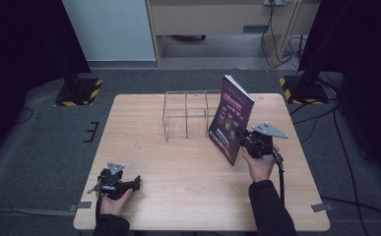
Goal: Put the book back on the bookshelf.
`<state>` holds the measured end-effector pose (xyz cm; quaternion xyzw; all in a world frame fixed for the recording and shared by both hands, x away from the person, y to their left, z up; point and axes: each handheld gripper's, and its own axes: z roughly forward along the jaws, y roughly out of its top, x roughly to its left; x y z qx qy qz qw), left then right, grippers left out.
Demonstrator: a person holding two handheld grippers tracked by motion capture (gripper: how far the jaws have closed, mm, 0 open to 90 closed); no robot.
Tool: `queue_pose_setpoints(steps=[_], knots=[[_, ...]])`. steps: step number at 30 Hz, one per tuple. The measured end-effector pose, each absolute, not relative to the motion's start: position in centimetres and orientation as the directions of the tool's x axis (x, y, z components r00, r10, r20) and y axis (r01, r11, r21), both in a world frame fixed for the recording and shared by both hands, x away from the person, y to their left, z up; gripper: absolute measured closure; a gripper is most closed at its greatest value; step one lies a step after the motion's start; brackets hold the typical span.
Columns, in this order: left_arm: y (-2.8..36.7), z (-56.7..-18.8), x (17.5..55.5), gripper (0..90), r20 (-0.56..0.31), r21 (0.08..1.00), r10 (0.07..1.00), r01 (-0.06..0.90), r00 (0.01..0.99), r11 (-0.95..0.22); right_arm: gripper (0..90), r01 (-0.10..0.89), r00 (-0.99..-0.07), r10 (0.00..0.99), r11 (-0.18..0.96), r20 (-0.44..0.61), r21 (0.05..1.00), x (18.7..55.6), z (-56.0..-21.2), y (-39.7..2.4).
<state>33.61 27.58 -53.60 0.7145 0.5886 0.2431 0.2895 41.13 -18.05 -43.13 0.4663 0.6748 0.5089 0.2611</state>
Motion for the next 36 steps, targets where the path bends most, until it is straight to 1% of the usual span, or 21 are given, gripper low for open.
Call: queue_pose_setpoints(steps=[5, 10, 13, 17, 21, 24, 30, 36], knots=[[27.6, -53.6, 33.6, 1.3, 0.007, 0.700, 0.982, 0.700, 0.189, -0.139, 78.2, 0.412, -0.429, 0.892, 0.053, 0.142, 0.910, 40.3, -44.1, -18.7], [27.6, -53.6, 33.6, 1.2, 0.007, 0.700, 0.982, 0.700, 0.188, -0.139, 79.0, 0.405, -0.430, 0.890, 0.039, 0.153, 0.913, 39.7, -45.1, -19.3], [27.6, -53.6, 33.6, 1.2, 0.007, 0.700, 0.982, 0.700, 0.188, -0.139, 78.9, 0.406, -0.435, 0.887, 0.041, 0.154, 0.913, 39.6, -45.1, -19.3], [27.6, -53.6, 33.6, 1.2, 0.007, 0.700, 0.982, 0.700, 0.188, -0.139, 77.7, 0.399, -0.442, 0.887, 0.061, 0.133, 0.915, 39.3, -44.9, -19.1], [27.6, -53.6, 33.6, 1.2, 0.007, 0.700, 0.982, 0.701, 0.188, -0.139, 74.1, 0.394, -0.444, 0.885, 0.053, 0.140, 0.917, 39.4, -44.7, -19.1], [27.6, -53.6, 33.6, 1.2, 0.006, 0.700, 0.982, 0.701, 0.188, -0.139, 69.7, 0.382, -0.440, 0.886, 0.039, 0.145, 0.923, 39.5, -44.3, -19.2], [27.6, -53.6, 33.6, 1.2, 0.006, 0.700, 0.982, 0.701, 0.188, -0.139, 67.5, 0.347, -0.425, 0.892, 0.001, 0.156, 0.938, 39.7, -43.1, -19.6], [27.6, -53.6, 33.6, 1.2, 0.007, 0.700, 0.982, 0.701, 0.188, -0.139, 68.0, 0.313, -0.409, 0.897, -0.037, 0.170, 0.949, 39.6, -41.7, -20.4]])
